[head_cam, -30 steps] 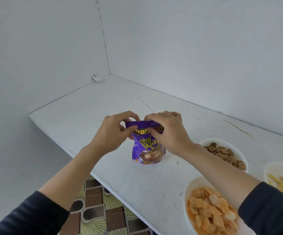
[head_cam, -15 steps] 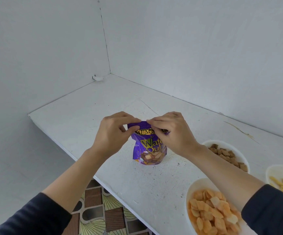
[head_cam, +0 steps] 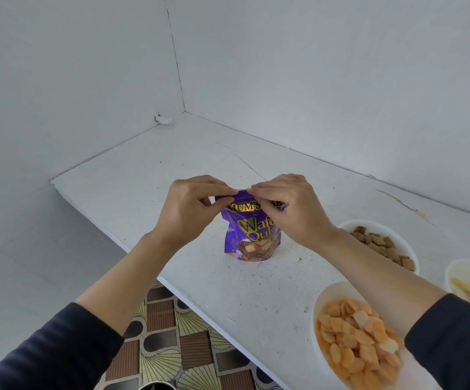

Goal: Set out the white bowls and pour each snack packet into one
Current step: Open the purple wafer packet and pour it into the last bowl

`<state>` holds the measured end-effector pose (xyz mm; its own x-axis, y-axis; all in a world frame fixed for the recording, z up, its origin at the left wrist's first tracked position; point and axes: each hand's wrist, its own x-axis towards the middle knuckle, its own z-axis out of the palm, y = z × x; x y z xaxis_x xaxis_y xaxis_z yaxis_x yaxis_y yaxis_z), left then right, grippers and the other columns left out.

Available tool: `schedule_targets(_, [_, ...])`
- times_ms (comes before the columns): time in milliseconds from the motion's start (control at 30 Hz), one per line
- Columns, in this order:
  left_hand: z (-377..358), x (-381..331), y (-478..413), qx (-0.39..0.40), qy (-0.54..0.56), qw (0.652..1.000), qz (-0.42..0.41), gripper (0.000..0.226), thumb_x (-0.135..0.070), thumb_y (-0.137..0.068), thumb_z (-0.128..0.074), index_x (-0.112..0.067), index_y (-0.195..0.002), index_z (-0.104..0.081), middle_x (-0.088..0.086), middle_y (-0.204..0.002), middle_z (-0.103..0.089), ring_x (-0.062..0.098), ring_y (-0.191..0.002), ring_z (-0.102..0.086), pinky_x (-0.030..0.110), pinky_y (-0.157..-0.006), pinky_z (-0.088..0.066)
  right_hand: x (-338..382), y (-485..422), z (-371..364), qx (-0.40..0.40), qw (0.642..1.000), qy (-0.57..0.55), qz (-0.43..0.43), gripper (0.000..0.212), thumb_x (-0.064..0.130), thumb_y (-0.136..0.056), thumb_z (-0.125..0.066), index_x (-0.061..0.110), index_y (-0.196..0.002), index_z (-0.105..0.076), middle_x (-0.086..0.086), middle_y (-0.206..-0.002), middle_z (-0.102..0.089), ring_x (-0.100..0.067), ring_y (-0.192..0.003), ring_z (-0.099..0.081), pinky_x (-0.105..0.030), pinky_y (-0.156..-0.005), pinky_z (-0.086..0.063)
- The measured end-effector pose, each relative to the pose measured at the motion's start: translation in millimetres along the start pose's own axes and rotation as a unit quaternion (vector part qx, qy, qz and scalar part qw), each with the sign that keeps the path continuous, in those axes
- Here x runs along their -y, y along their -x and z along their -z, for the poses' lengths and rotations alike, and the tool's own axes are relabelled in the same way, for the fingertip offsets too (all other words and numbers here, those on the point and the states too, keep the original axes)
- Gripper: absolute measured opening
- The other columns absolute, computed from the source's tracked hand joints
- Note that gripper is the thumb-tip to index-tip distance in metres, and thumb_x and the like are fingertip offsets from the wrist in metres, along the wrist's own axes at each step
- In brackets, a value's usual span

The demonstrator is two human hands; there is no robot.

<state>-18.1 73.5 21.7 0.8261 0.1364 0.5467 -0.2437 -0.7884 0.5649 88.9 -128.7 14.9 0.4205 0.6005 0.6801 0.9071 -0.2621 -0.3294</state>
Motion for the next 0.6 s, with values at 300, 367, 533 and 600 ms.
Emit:
schedule_targets(300, [3.7, -9.9, -10.0, 0.062, 0.013, 0.996, 0.061, 0.018, -0.002, -0.084, -0.075, -0.017, -0.094, -0.076, -0.007, -0.091, -0.072, 0.010, -0.052, -0.059, 0.014, -0.053, -0.043, 7.6, -7.4, -0.9, 0.041, 0.998, -0.029, -0.032, 0.013, 0.012, -0.087, -0.069, 0.018, -0.095, -0.077, 0.008, -0.093, -0.076, -0.015, -0.086, -0.068, -0.045, -0.084, -0.051])
schedule_targets(367, [4.2, -13.0, -13.0, 0.075, 0.017, 0.993, 0.087, 0.017, -0.002, -0.085, -0.073, -0.018, -0.091, -0.074, -0.010, -0.089, -0.071, 0.007, -0.049, -0.057, 0.012, -0.052, -0.042, 11.0, -11.8, 0.9, 0.077, 0.994, -0.042, -0.058, 0.011, 0.017, -0.087, -0.067, 0.019, -0.096, -0.072, 0.012, -0.091, -0.072, -0.013, -0.085, -0.065, -0.048, -0.086, -0.050])
schedule_targets(533, [11.3, -23.1, -22.4, 0.147, 0.036, 0.980, 0.127, 0.010, -0.007, -0.088, -0.073, -0.017, -0.089, -0.073, -0.005, -0.088, -0.072, 0.004, -0.045, -0.054, 0.010, -0.049, -0.040, 15.3, -24.9, 4.1, 0.152, 0.982, -0.023, -0.107, 0.008, 0.023, -0.090, -0.070, 0.017, -0.096, -0.068, 0.012, -0.088, -0.063, -0.015, -0.090, -0.058, -0.048, -0.092, -0.046])
schedule_targets(600, [13.8, -27.5, -25.8, 0.172, 0.050, 0.974, 0.138, 0.003, -0.015, -0.092, -0.073, -0.015, -0.092, -0.076, -0.005, -0.088, -0.073, 0.000, -0.050, -0.056, 0.010, -0.050, -0.040, 13.8, -26.4, 3.8, 0.160, 0.982, -0.027, -0.095, 0.006, 0.022, -0.088, -0.072, 0.020, -0.093, -0.068, 0.008, -0.089, -0.068, -0.016, -0.091, -0.056, -0.050, -0.090, -0.045])
